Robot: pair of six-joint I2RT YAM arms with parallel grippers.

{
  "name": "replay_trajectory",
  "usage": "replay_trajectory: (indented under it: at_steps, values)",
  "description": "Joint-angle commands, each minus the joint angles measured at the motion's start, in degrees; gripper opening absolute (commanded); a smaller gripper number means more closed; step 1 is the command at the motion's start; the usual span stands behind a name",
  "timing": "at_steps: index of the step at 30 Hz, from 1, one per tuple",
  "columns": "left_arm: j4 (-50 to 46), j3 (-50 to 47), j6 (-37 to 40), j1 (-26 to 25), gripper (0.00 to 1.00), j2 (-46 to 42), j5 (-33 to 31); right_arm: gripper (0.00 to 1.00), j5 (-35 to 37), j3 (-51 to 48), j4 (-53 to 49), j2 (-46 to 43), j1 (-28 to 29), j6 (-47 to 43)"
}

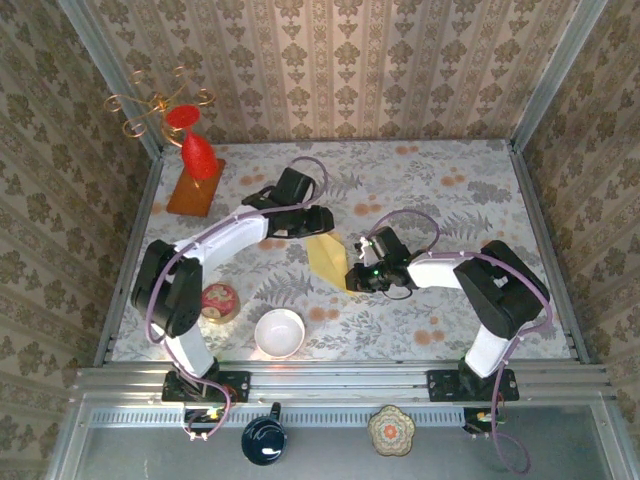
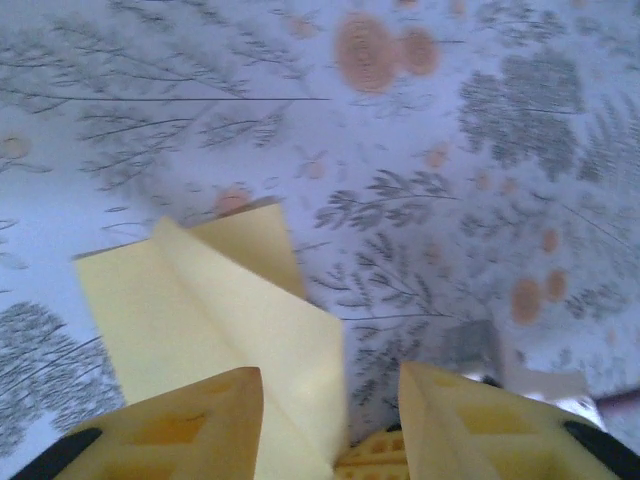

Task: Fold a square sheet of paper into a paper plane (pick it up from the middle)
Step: Fourth fold the wing at the center of the table.

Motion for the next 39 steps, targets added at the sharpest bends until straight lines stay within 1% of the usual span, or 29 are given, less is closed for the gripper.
replay_trajectory:
  at_steps: [1,5,8,11,18,22,39]
  values:
    - [8.8,-5.4,-0.3,-0.2,0.35,1.2,9.0,0.12,2.4,0.1,-6.4,2.7,0.2,-1.0]
    - [15.3,-9.0,-3.6,-0.3,0.23,4.1,13.7,0.12,2.4,0.4,-7.0,2.9,0.2,-1.2]
    - [19.5,-10.3,-5.5,-0.3,0.18,6.4,15.6,0.12,2.4,0.5,-7.1,3.0,0.2,-1.2]
    - [20.9,-10.0,-6.5,-0.1,0.15,8.9,17.0,0.12,2.4,0.3,-7.0,3.0,0.2,-0.9]
    - [20.3,-10.1,-6.6,0.4,0.12,12.5,15.5,0.12,2.3,0.3,-7.2,3.4,0.1,-0.6]
    - [19.6,-10.3,-5.9,0.7,0.11,13.0,14.3,0.12,2.5,0.3,-7.3,3.4,0.1,-0.6]
    - [19.2,-10.9,-5.8,1.1,0.11,14.0,13.4,0.11,3.2,0.0,-7.7,3.2,0.0,-0.4]
